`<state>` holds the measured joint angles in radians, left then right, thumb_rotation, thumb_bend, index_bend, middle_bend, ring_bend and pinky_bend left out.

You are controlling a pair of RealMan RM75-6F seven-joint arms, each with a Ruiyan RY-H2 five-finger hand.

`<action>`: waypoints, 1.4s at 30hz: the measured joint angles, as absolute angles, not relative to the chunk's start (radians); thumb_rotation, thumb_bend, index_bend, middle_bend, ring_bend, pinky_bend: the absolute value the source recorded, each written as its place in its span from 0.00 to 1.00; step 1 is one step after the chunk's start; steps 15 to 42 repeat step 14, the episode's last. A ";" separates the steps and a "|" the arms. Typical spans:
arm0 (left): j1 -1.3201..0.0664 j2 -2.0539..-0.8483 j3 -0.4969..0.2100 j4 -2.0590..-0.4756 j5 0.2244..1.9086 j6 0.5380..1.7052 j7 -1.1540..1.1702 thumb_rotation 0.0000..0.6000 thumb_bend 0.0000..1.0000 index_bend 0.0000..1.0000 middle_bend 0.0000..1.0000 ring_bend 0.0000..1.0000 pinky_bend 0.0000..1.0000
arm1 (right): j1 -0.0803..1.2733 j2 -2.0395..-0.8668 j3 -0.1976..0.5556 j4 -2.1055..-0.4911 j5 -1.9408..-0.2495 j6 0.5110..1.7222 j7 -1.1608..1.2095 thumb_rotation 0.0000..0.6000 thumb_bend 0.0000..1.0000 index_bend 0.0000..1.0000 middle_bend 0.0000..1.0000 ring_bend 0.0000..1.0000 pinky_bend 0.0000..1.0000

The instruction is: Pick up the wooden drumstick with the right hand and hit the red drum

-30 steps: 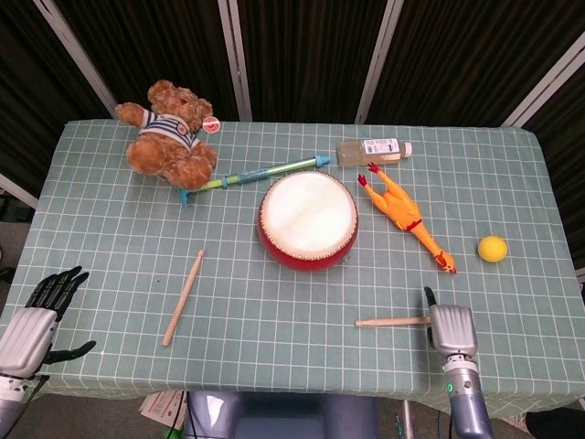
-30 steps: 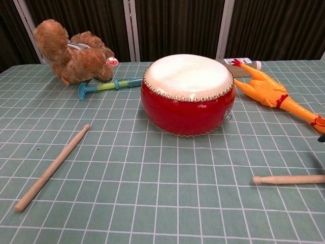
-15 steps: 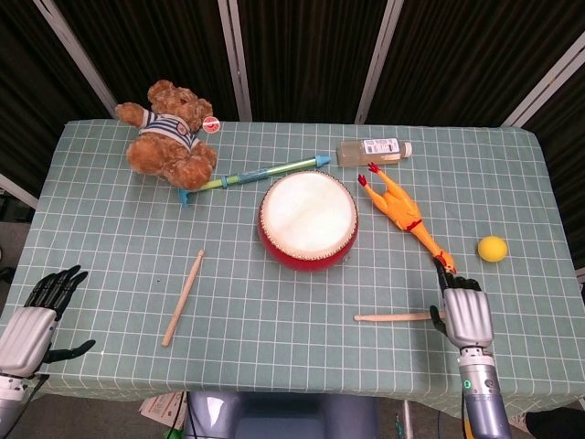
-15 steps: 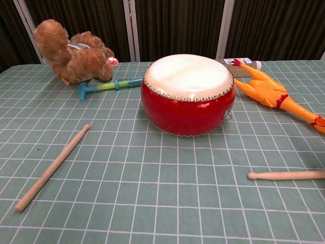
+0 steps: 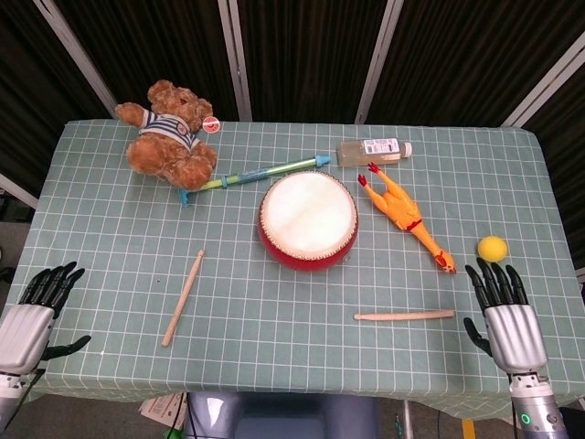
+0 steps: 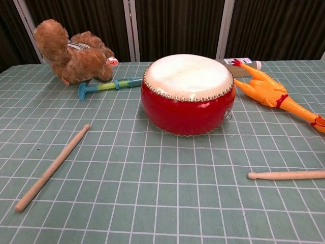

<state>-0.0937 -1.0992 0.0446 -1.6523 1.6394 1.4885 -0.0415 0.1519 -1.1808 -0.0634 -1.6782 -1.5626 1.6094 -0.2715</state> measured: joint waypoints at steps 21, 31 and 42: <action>-0.089 -1.116 0.021 -1.649 1.603 1.496 -0.012 1.00 0.00 0.00 0.00 0.00 0.00 | 0.117 -1.188 -0.018 -1.588 -1.513 1.608 -0.139 1.00 0.36 0.00 0.00 0.00 0.02; -0.089 -1.116 0.021 -1.649 1.603 1.496 -0.012 1.00 0.00 0.00 0.00 0.00 0.00 | 0.117 -1.188 -0.018 -1.588 -1.513 1.608 -0.139 1.00 0.36 0.00 0.00 0.00 0.02; -0.089 -1.116 0.021 -1.649 1.603 1.496 -0.012 1.00 0.00 0.00 0.00 0.00 0.00 | 0.117 -1.188 -0.018 -1.588 -1.513 1.608 -0.139 1.00 0.36 0.00 0.00 0.00 0.02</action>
